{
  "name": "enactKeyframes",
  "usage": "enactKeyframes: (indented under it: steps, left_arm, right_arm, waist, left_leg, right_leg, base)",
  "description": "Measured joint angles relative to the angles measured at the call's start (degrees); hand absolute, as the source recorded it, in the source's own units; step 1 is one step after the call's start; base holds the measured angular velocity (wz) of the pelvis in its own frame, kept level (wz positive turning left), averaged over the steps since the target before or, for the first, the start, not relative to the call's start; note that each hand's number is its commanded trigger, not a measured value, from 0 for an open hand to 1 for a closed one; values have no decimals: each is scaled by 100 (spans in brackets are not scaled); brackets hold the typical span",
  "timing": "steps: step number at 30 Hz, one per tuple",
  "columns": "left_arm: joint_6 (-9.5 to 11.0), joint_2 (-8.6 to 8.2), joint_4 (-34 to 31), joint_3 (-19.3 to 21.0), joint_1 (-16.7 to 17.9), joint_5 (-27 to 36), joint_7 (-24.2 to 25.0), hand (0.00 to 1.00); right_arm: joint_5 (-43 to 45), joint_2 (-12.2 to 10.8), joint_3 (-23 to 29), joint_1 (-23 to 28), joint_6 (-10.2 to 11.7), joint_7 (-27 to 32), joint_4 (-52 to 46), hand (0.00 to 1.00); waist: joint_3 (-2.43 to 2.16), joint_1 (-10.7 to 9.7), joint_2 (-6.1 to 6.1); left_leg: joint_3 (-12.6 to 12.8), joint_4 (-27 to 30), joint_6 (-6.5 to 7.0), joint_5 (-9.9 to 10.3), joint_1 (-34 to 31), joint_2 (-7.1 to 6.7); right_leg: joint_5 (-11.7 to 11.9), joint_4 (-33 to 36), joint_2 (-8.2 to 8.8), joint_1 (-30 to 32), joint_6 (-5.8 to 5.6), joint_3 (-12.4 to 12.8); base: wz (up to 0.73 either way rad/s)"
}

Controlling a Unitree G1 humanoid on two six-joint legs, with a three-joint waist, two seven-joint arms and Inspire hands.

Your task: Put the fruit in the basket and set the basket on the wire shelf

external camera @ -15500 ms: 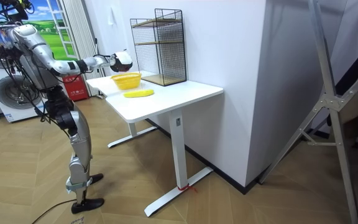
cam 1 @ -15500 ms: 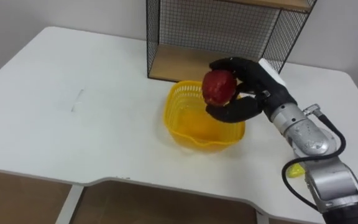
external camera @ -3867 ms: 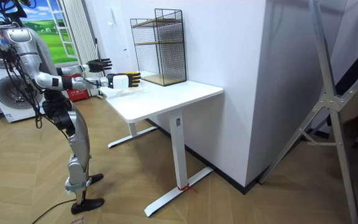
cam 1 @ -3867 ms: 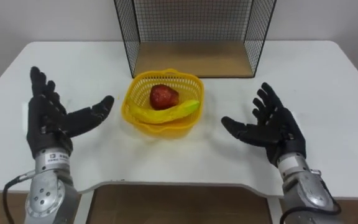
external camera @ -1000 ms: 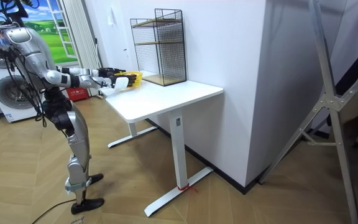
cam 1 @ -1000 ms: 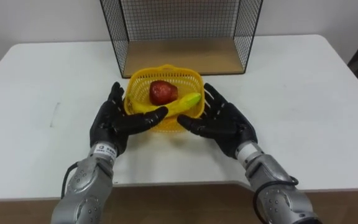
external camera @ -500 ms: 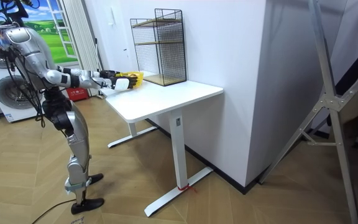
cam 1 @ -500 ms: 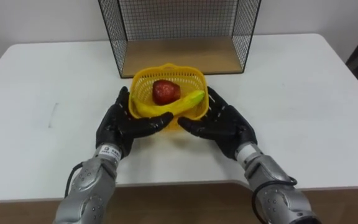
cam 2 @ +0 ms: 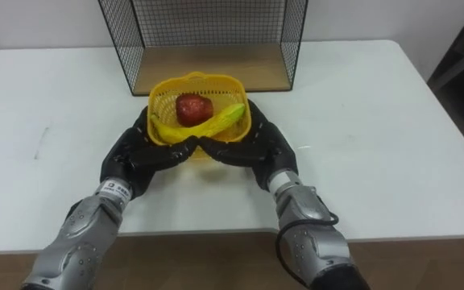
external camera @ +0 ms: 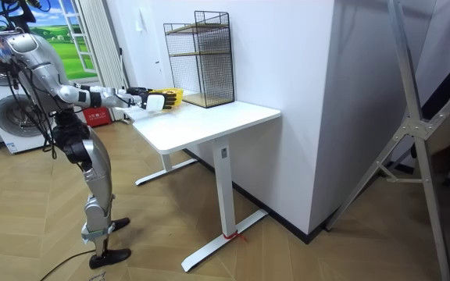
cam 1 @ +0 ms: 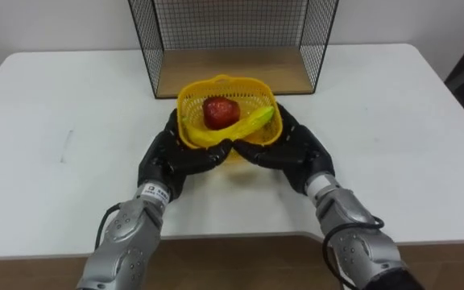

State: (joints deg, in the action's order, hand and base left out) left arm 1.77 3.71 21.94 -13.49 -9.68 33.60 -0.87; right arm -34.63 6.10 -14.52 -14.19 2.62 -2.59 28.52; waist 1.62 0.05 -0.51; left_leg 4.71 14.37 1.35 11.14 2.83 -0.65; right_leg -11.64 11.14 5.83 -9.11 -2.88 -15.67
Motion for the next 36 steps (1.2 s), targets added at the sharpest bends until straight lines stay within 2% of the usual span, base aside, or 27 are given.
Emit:
enactKeyframes:
  steps: [6, 12, 16, 26, 36]
  left_arm:
    - [0, -46, -1, -5, -165, -58, 0, 0]
    - [23, -45, -67, 5, -313, -53, 0, 0]
    - [26, -48, -72, 11, -432, -42, 0, 0]
    - [25, -45, -414, 44, -433, 9, -1, 0]
    - [34, -41, -688, 167, -435, -56, -1, 0]
  right_arm:
    - [-2, 3, 6, -61, 103, 146, -49, 0]
    - [-4, 28, 33, -61, 107, 338, -450, 0]
    - [-6, 27, 71, -61, 107, 424, -583, 0]
    - [-28, 23, 75, -61, 114, 630, -920, 0]
    - [180, -14, 72, -61, 293, 630, -1129, 0]
  waist:
    - [-1, 6, -5]
    - [-9, 22, -12]
    - [-52, 31, -53]
    - [-64, -29, -55]
    - [-64, -47, -53]
  left_leg:
    - [13, 22, 0, 0, -10, 9]
    - [43, 32, 0, 0, -1, 19]
    - [91, 32, 0, 1, 11, 37]
    - [150, 41, -3, 2, 86, 84]
    - [199, 47, -23, 4, 180, 138]
  right_leg:
    - [0, 49, 0, 30, 0, 6]
    - [4, 61, -5, 36, 6, 58]
    - [14, 62, -19, 51, 19, 114]
    - [43, 63, -60, 4, 46, 149]
    - [66, 71, -95, -79, 81, 158]
  base:
    - [0]
    - [-2]
    - [-7]
    - [-3]
    - [0]
